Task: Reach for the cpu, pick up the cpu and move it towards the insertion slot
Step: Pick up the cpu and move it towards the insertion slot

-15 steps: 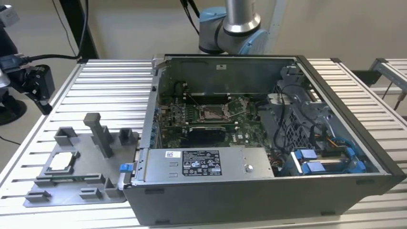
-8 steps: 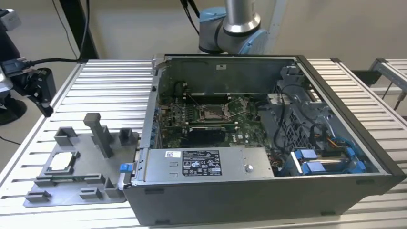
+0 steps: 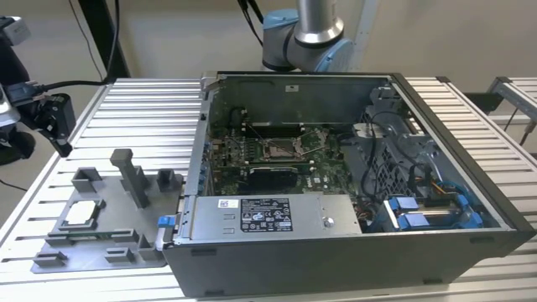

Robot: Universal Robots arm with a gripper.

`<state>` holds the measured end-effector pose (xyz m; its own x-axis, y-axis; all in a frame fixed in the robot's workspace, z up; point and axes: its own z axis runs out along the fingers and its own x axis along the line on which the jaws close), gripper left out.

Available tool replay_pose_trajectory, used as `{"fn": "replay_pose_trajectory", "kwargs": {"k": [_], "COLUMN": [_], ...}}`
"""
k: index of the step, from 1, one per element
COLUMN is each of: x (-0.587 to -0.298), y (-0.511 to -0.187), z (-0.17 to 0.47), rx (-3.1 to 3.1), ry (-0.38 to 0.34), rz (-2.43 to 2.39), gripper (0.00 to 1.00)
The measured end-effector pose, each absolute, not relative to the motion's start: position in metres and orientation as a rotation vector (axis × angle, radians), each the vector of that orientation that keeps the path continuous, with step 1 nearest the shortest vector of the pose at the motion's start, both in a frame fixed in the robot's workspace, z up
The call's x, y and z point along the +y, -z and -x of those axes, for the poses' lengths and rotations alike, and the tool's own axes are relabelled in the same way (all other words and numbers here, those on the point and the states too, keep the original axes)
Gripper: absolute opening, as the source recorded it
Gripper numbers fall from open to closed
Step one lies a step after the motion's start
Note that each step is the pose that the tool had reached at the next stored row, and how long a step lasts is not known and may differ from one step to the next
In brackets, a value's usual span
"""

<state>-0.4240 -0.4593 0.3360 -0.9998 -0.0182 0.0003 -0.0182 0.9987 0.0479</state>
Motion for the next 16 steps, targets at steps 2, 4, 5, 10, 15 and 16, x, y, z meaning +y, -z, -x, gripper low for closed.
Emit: {"fn": "replay_pose_trajectory", "kwargs": {"k": [2,4,5,10,15,16], "x": [-0.4593,-0.4593,-0.4593,-0.4593,-0.4593,-0.4593], "y": [-0.3347,-0.3335,-0.3329,-0.3301,-0.3273,-0.3267], "z": [0.4241,0.424,0.424,0.424,0.424,0.424], "rx": [-3.14,-3.14,-3.14,-3.14,-3.14,-3.14], "ry": [0.075,0.075,0.075,0.075,0.075,0.075], "rz": [-0.029,-0.029,-0.029,-0.029,-0.029,-0.029], "gripper": [0.0,0.0,0.0,0.0,0.0,0.0]}}
